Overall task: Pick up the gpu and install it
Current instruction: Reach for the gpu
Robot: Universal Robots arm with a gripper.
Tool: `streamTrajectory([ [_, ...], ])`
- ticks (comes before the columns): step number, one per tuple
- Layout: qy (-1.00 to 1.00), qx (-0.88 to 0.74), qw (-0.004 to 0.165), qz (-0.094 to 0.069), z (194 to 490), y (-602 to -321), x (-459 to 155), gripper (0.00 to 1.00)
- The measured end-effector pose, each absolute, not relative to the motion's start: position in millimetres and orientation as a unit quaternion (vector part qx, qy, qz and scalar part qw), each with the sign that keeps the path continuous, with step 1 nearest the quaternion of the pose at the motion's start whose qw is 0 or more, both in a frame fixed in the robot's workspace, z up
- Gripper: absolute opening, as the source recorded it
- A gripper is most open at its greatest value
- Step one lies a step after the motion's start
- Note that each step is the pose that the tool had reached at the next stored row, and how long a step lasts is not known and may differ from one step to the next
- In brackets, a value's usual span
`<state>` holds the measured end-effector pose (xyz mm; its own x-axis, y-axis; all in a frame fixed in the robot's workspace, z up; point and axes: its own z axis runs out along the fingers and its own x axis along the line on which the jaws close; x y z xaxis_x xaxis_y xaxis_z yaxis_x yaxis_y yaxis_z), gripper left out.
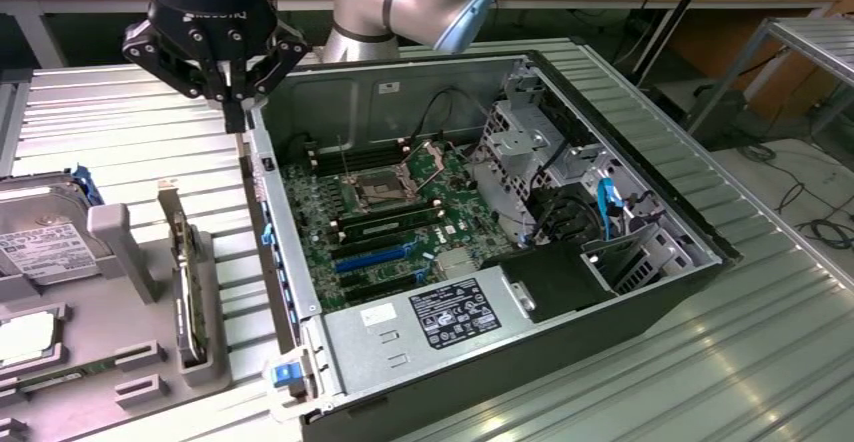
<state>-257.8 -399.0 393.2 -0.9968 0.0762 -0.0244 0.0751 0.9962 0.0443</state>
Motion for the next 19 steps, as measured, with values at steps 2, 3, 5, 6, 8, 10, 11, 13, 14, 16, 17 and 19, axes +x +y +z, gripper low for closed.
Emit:
streamTrajectory([
  [2,0.999,0.038,0.013,0.022,393.2,-399.0,-259.6,0.11],
  [3,0.999,0.038,0.013,0.022,393.1,-399.0,-260.5,0.11],
  [5,0.999,0.038,0.013,0.022,393.2,-399.0,-262.0,0.11],
  [6,0.999,0.038,0.013,0.022,393.2,-399.0,-262.7,0.11],
  [8,0.999,0.038,0.013,0.022,393.2,-399.0,-265.5,0.11],
  [10,0.999,0.038,0.013,0.022,393.2,-399.0,-268.1,0.11],
  [11,0.999,0.038,0.013,0.022,393.2,-399.0,-269.1,0.11],
  [13,0.999,0.038,0.013,0.022,393.2,-399.0,-271.0,0.11],
  [14,0.999,0.038,0.013,0.022,393.2,-399.0,-272.1,0.11],
  [16,0.999,0.038,0.013,0.022,393.2,-399.0,-275.0,0.11],
  [17,0.999,0.038,0.013,0.022,393.2,-399.0,-277.9,0.11],
  [19,0.999,0.038,0.013,0.022,393.2,-399.2,-282.2,0.11],
])
